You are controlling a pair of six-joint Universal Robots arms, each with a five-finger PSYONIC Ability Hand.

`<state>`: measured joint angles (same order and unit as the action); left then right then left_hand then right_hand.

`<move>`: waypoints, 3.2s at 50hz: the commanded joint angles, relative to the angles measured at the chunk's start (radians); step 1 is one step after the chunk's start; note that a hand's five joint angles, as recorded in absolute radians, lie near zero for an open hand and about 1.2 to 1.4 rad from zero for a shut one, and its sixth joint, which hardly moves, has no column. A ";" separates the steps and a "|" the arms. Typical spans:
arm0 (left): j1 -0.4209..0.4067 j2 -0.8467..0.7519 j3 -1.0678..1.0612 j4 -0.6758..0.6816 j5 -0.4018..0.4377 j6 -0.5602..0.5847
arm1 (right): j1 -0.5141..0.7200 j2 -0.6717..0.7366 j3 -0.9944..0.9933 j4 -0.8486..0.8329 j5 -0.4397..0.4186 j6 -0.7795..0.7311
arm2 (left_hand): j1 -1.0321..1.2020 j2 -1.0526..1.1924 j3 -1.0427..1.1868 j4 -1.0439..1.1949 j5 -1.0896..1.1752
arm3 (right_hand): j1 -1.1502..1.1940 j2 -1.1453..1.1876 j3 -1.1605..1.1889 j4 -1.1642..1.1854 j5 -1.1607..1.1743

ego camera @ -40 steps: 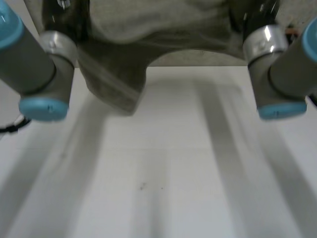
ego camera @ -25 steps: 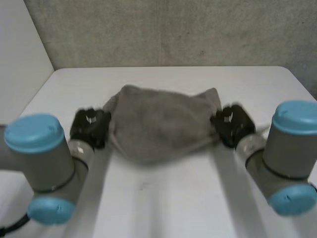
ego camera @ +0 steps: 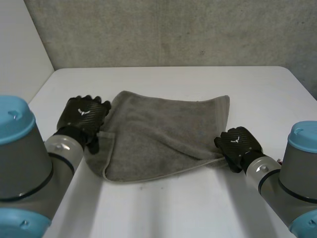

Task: Fold the towel.

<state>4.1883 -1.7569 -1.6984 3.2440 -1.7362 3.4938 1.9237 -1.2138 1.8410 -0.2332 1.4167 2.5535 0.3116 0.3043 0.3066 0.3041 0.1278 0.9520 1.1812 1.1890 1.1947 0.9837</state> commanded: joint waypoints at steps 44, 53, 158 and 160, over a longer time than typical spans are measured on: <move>0.159 -0.483 0.316 -0.110 0.300 0.505 | 0.000 0.016 0.030 -0.040 -0.019 -0.001 | 0.469 0.476 0.474 0.476 0.478 | 0.444 0.215 0.207 0.202 0.238; 0.180 -0.487 0.312 -0.110 0.300 0.505 | 0.001 0.016 0.032 -0.040 -0.019 -0.001 | 0.322 0.329 0.327 0.329 0.331 | 0.444 0.215 0.207 0.202 0.238; 0.219 -0.229 0.103 0.356 0.029 -0.197 | -0.029 0.023 -0.247 -0.172 0.016 -0.141 | 1.085 1.092 1.090 1.092 1.094 | 0.444 0.215 0.207 0.202 0.238; 0.217 -0.252 0.080 0.356 0.027 -0.197 | -0.029 0.098 -0.198 -0.170 -0.001 -0.137 | 1.085 1.092 1.090 1.092 1.094 | 0.444 0.215 0.207 0.202 0.238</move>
<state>4.4125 -1.9537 -1.4962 3.5824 -1.7165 3.2925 1.8951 -1.2115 1.5196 -0.4137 1.4443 2.4064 1.1891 1.2175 1.2160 1.2177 1.0317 0.9511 1.1813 1.1893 1.1948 0.9987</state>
